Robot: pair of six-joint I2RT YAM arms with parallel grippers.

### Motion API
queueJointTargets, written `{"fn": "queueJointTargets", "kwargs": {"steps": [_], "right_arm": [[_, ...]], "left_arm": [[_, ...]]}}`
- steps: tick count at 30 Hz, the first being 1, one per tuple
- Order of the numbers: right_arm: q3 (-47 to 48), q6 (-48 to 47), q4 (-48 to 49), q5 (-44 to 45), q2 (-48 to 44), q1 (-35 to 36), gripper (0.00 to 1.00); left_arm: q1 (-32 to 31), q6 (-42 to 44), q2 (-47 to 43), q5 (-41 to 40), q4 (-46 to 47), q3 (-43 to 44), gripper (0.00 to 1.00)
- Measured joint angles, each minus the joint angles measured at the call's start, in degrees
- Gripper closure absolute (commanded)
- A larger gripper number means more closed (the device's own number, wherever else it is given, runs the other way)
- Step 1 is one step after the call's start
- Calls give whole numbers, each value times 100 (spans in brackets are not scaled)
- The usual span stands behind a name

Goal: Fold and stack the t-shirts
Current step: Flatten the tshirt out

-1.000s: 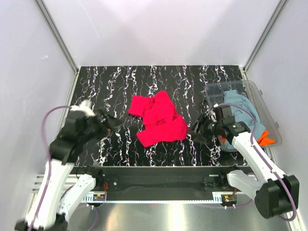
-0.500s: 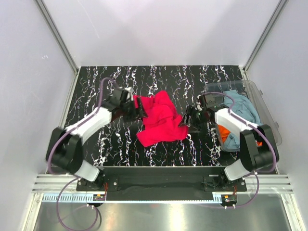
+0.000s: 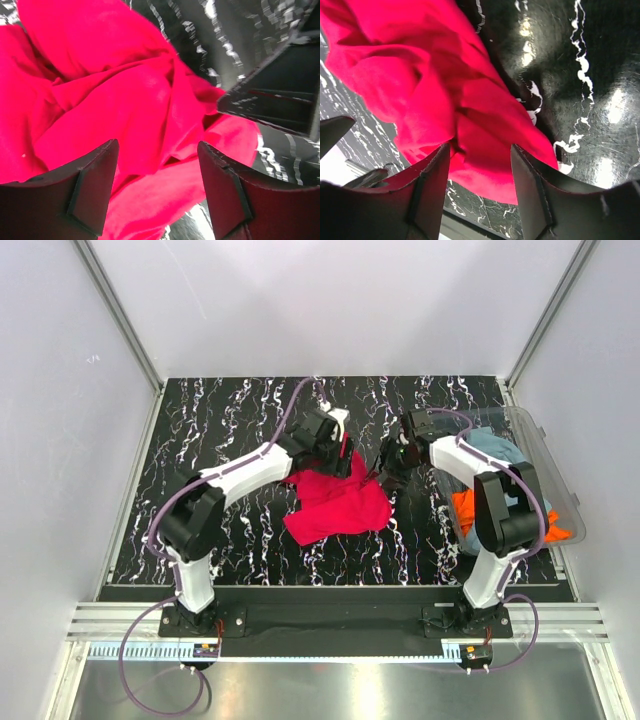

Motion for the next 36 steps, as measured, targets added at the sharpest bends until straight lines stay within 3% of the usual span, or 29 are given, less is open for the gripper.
{"fn": "queueJointTargets", "kwargs": {"steps": [6, 9, 11, 13, 14, 21, 25, 30, 36], "right_arm": [[85, 42, -101, -42, 291, 0, 50], [127, 46, -136, -72, 334, 0, 52], [127, 33, -164, -72, 334, 0, 66], [142, -4, -190, -68, 350, 0, 91], [170, 0, -203, -61, 369, 0, 97], [846, -101, -660, 457, 417, -2, 100], [1427, -291, -1069, 1128, 205, -26, 100], [2050, -540, -1499, 1961, -535, -96, 100], [3156, -988, -1200, 2192, -1344, -87, 100]], "left_arm": [[-59, 184, 612, -133, -70, 153, 37], [-92, 221, 848, -127, -90, 352, 48], [-114, 205, 938, -90, -98, 452, 68], [-118, 214, 999, -61, -107, 551, 81], [-118, 221, 1008, -70, -111, 581, 99], [98, 280, 638, -415, -435, 726, 100], [586, 197, -291, -763, -800, 737, 100], [1176, -107, -2203, -1165, -890, 590, 100], [1049, -811, -5139, -1419, -811, -852, 100]]}}
